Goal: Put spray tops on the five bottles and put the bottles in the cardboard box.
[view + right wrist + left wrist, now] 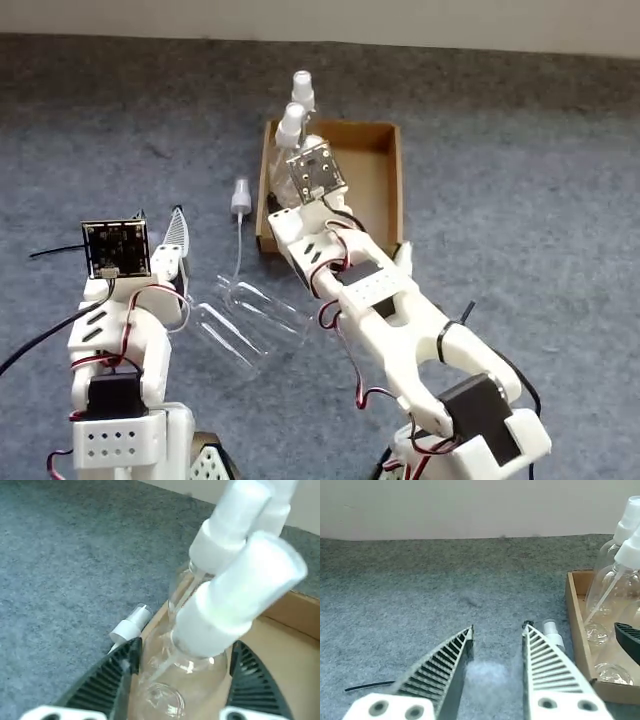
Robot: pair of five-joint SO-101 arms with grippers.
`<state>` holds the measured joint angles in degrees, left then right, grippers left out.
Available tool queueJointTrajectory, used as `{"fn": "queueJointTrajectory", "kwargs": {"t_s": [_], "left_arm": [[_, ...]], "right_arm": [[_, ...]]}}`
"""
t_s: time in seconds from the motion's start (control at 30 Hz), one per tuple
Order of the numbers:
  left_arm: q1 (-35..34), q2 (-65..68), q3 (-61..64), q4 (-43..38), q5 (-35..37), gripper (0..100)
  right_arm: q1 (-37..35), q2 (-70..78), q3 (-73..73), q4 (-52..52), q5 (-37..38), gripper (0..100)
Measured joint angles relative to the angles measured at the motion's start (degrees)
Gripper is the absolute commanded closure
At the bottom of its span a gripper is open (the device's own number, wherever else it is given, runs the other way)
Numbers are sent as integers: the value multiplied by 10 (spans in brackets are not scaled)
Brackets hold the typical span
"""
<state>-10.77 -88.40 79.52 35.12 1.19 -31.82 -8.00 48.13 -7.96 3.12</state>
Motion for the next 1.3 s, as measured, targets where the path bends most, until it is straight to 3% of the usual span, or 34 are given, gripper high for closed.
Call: {"fn": "queueJointTrajectory", "kwargs": {"t_s": [0.43,0.63,1.3], "left_arm": [[0,0,0,0,0,853],[0,0,0,0,0,853],[0,0,0,0,0,853]], "right_arm": [[-1,-28,0,0,0,776],[-3,-79,-3,87,0,776],[-3,-167,-6,134,43,776]]}}
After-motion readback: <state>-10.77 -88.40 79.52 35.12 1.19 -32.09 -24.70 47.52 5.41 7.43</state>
